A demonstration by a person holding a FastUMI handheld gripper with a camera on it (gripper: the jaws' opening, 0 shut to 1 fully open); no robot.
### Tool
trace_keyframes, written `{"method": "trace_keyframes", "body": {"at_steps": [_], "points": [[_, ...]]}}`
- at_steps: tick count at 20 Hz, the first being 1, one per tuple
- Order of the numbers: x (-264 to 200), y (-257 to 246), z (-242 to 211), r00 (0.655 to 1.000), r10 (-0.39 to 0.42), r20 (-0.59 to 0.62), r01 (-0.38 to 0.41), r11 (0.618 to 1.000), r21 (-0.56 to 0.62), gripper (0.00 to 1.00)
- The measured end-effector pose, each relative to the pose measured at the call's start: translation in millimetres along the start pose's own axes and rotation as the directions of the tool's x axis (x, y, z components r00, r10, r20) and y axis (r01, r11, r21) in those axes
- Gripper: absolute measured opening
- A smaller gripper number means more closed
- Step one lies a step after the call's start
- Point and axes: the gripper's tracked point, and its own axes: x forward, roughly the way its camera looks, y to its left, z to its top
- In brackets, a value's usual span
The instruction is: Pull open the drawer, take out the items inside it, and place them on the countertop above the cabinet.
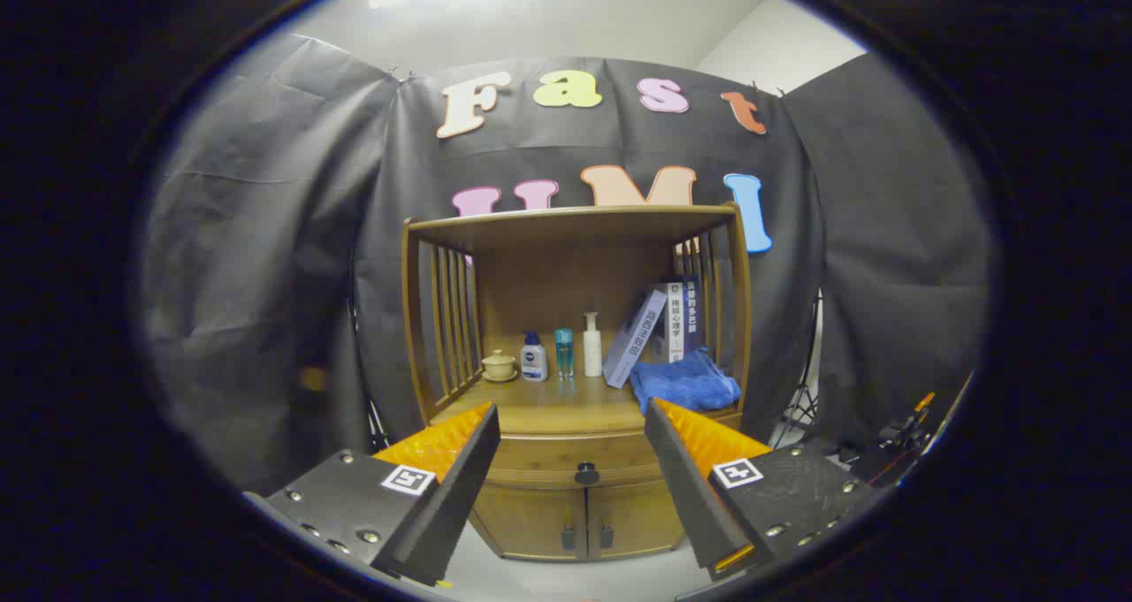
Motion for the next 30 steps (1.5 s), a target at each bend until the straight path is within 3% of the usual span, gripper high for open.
{"method": "trace_keyframes", "body": {"at_steps": [18, 24, 30], "points": [[28, -14, -21, 1.000, -0.026, 0.015, 0.025, 1.000, 0.014, 0.99], [91, -20, -60, 1.000, -0.013, 0.013, 0.013, 1.000, -0.027, 0.99], [172, -34, -142, 0.996, -0.050, -0.080, 0.052, 0.998, 0.021, 0.99]]}}
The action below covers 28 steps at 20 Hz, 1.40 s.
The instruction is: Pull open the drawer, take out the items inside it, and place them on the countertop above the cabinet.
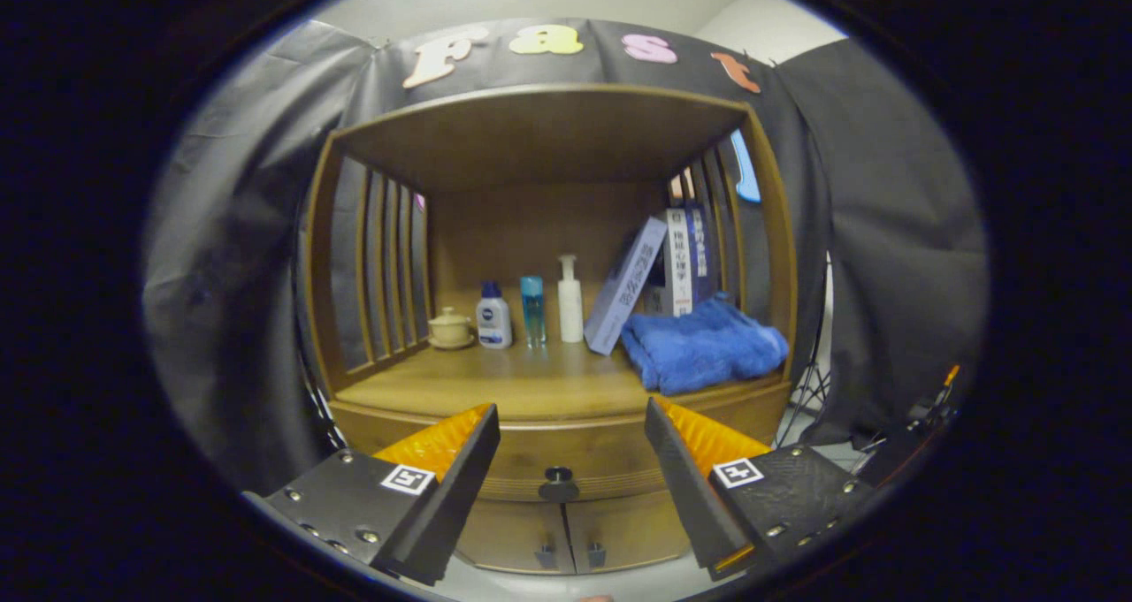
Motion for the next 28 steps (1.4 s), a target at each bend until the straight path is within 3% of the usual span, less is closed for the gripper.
{"method": "trace_keyframes", "body": {"at_steps": [4, 9, 13, 17, 22, 25, 28], "points": [[37, 3, -60, 0.997, -0.001, -0.081, 0.001, 1.000, -0.005, 0.99], [57, 10, -108, 0.989, 0.023, -0.144, -0.028, 0.999, -0.038, 0.86], [66, 9, -108, 0.990, 0.034, -0.137, -0.031, 0.999, 0.022, 0.45], [70, 9, -109, 0.996, 0.023, -0.089, -0.018, 0.998, 0.060, 0.44], [75, 10, -114, 0.996, 0.043, -0.074, -0.056, 0.979, -0.197, 0.41], [67, 10, -118, 0.994, 0.028, -0.110, -0.044, 0.988, -0.148, 0.30], [41, 7, -117, 0.994, 0.017, -0.107, -0.034, 0.988, -0.152, 0.30]]}}
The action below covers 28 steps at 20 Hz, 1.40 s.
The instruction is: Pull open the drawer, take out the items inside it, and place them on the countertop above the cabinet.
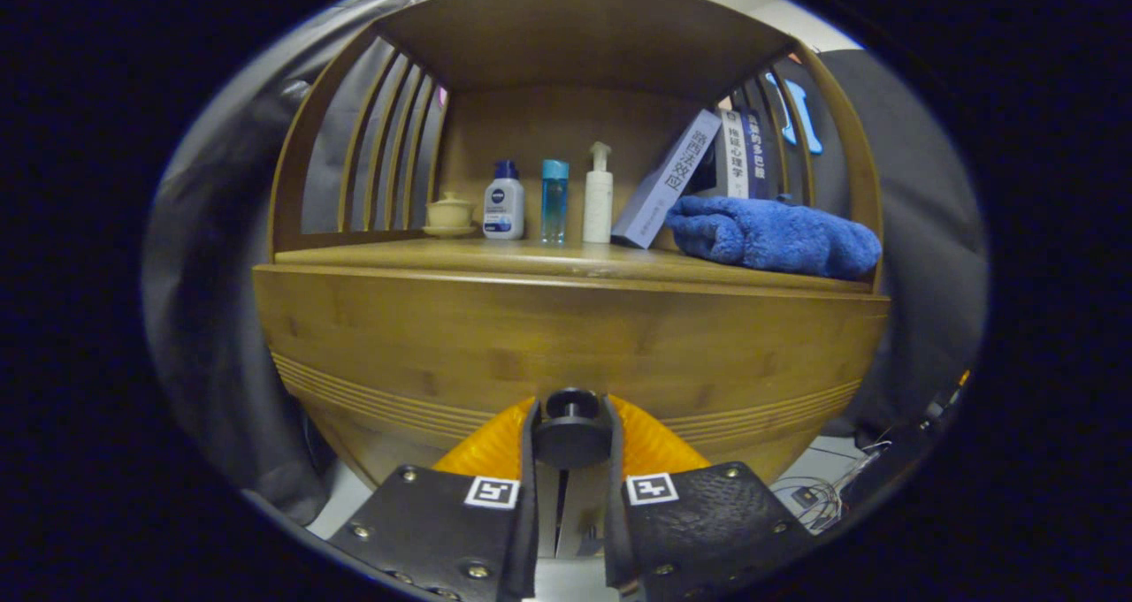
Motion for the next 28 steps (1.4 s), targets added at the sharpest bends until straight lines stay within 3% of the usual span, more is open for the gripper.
{"method": "trace_keyframes", "body": {"at_steps": [6, 11, 14, 17, 18, 19, 20, 21, 22, 23, 27, 28], "points": [[-68, 1, -13, 0.999, -0.018, -0.033, 0.020, 0.998, 0.056, 0.30], [-123, 3, -26, 0.998, 0.029, -0.049, -0.019, 0.979, 0.203, 0.29], [-141, 3, -31, 0.999, 0.010, -0.052, -0.006, 0.998, 0.069, 0.30], [-157, 2, -36, 0.999, 0.015, -0.052, -0.011, 0.997, 0.081, 0.30], [-166, -6, -36, 0.999, -0.021, -0.037, 0.024, 0.998, 0.062, 0.30], [-170, -4, -33, 1.000, 0.013, -0.009, -0.012, 0.997, 0.073, 0.23], [-170, -8, -41, 1.000, -0.003, -0.012, 0.004, 0.999, 0.033, 0.16], [-179, -8, -43, 1.000, -0.005, -0.003, 0.005, 0.997, -0.072, 0.09], [-176, 0, -33, 0.998, 0.052, 0.045, -0.045, 0.988, -0.145, 0.01], [-171, -2, -26, 0.996, 0.055, 0.072, -0.042, 0.984, -0.174, 0.07], [-173, 1, -32, 0.999, 0.018, 0.034, -0.018, 1.000, -0.003, 0.35], [-169, 1, -26, 0.999, 0.008, 0.042, -0.009, 1.000, 0.026, 0.37]]}}
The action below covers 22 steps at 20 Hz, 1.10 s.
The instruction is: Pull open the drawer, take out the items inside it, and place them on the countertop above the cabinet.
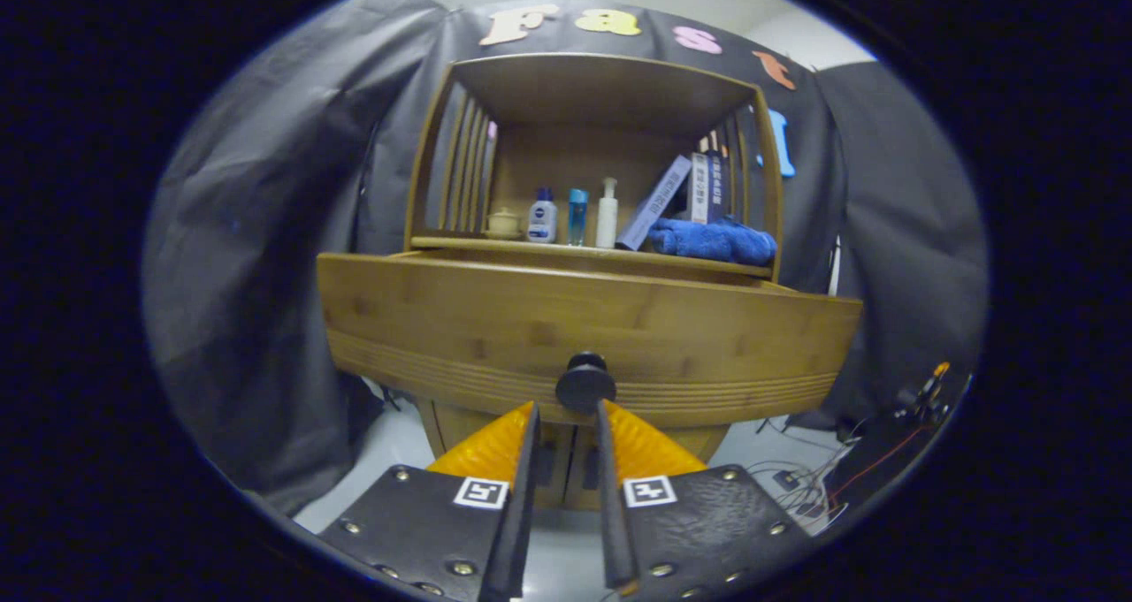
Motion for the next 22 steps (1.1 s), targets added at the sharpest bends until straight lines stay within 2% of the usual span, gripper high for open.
{"method": "trace_keyframes", "body": {"at_steps": [2, 4, 6, 9, 12, 14, 17, 20, 22], "points": [[8, -8, 4, 0.999, -0.046, -0.011, 0.046, 0.998, 0.050, 0.41], [13, -1, 7, 0.998, -0.015, -0.063, 0.022, 0.993, 0.112, 0.47], [2, -3, 27, 0.999, -0.009, -0.043, 0.015, 0.990, 0.141, 0.51], [6, -8, 70, 1.000, -0.022, -0.006, 0.022, 0.993, 0.120, 0.76], [23, -13, 106, 0.998, -0.036, -0.044, 0.041, 0.993, 0.107, 1.00], [43, -9, 120, 0.993, -0.010, -0.116, 0.023, 0.993, 0.116, 1.00], [67, 11, 120, 0.946, 0.122, -0.301, -0.072, 0.982, 0.172, 1.00], [93, 7, 107, 0.888, 0.116, -0.445, -0.035, 0.982, 0.188, 1.00], [102, 8, 93, 0.819, 0.107, -0.564, 0.013, 0.979, 0.205, 1.00]]}}
